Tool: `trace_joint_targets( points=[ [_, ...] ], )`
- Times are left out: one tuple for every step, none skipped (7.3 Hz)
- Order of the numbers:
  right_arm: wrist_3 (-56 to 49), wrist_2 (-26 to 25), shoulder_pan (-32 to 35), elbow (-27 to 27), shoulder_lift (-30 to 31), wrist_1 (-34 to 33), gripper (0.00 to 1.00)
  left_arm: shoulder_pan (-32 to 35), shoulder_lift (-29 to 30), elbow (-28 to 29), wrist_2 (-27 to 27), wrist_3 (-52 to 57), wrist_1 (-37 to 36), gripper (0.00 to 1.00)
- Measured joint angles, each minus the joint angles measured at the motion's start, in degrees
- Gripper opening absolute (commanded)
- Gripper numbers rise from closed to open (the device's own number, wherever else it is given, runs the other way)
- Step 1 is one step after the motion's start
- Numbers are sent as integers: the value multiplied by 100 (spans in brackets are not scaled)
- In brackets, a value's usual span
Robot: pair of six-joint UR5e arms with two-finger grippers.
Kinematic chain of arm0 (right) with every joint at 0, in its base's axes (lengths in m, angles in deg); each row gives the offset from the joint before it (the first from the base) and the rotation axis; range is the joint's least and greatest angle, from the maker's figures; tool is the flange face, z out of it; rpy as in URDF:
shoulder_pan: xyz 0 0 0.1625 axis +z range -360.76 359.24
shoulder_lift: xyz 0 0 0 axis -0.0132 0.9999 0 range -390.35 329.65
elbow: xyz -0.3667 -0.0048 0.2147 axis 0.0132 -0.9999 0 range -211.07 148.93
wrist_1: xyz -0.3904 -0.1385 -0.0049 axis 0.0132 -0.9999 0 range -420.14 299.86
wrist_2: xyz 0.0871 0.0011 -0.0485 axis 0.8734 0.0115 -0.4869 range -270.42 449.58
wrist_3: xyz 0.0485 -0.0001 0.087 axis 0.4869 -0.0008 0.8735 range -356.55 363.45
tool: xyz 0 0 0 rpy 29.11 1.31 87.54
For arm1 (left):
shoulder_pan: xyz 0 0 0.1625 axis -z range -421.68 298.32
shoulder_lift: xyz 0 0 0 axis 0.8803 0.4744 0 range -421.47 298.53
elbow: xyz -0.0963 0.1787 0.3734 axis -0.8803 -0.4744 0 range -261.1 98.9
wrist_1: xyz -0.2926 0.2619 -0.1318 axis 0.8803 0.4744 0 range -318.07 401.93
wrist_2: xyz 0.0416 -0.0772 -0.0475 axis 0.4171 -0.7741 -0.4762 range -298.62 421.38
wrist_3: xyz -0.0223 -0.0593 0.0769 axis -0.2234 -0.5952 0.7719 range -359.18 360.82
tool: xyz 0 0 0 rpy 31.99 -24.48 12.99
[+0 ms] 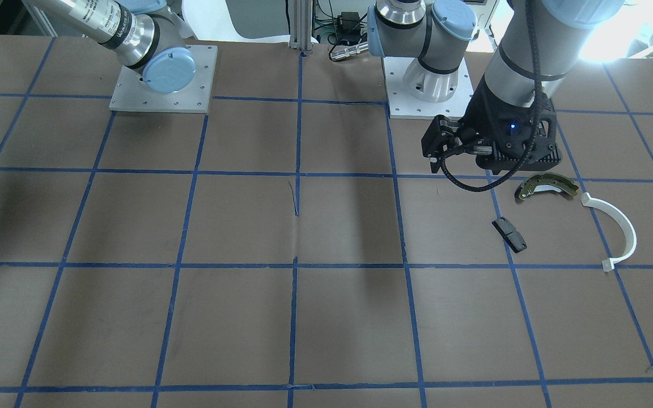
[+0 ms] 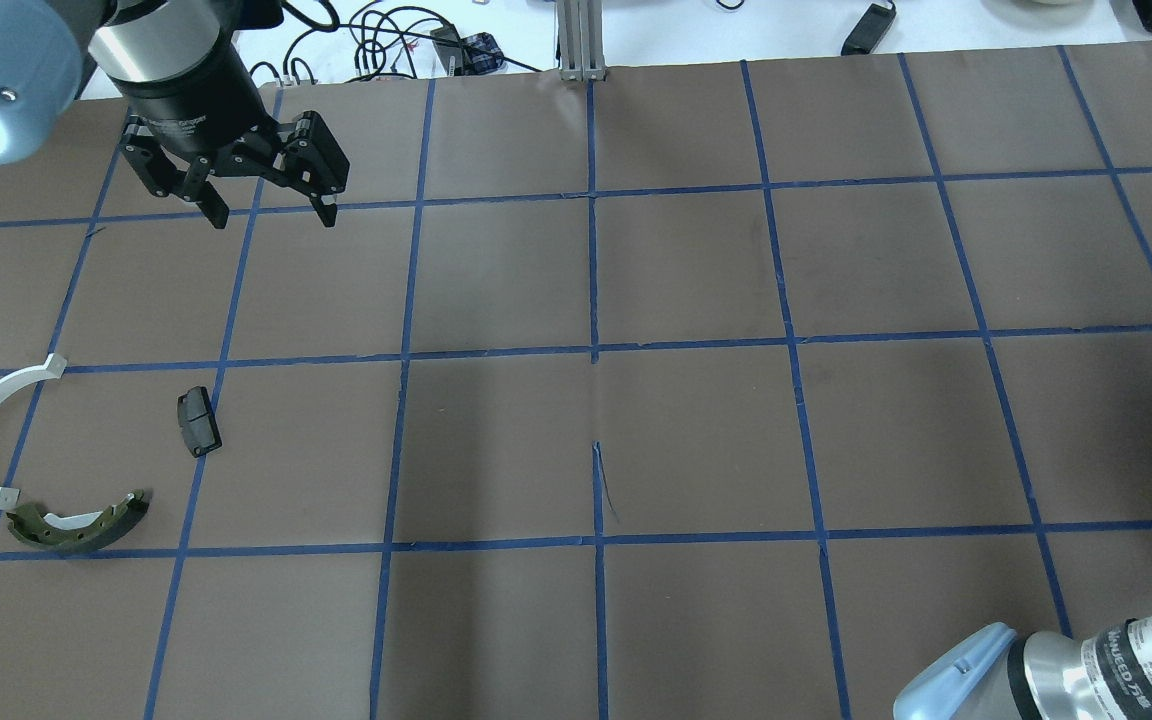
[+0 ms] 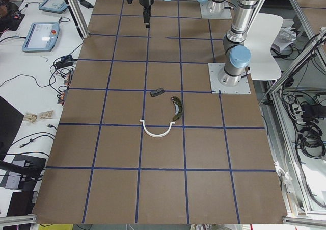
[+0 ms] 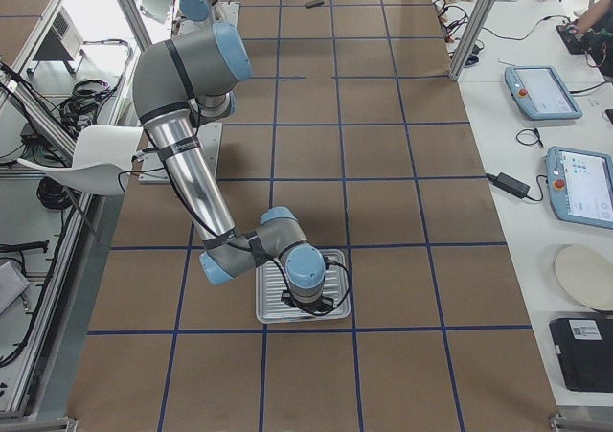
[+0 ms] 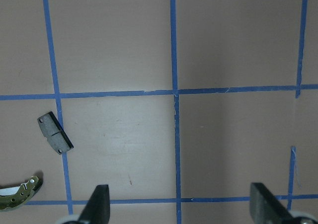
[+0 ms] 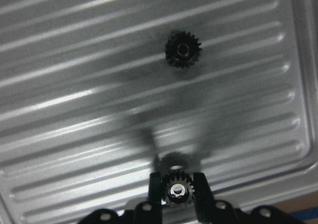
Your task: Place bearing gear from tray to pile
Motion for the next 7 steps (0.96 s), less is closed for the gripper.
trace_joint_targets(
  points=[
    [521, 30, 28, -21, 360, 429, 17, 0, 0, 0, 0, 0, -2, 100],
    [1179, 148, 54, -20, 764, 894, 20, 0, 0, 0, 0, 0, -4, 100],
    [1969, 385, 89, -17, 1196, 1458, 21, 0, 0, 0, 0, 0, -2, 100],
    [2855, 562, 220, -13, 1631, 2077, 21, 0, 0, 0, 0, 0, -1, 100],
    [3848, 632, 536, -8, 2096, 2685, 22, 0, 0, 0, 0, 0, 0, 100],
    [4838, 649, 965, -7, 2531, 3185, 24, 0, 0, 0, 0, 0, 0, 100],
    [5838, 654, 1478, -5, 2891, 3561, 24, 0, 0, 0, 0, 0, 0, 100]
  ],
)
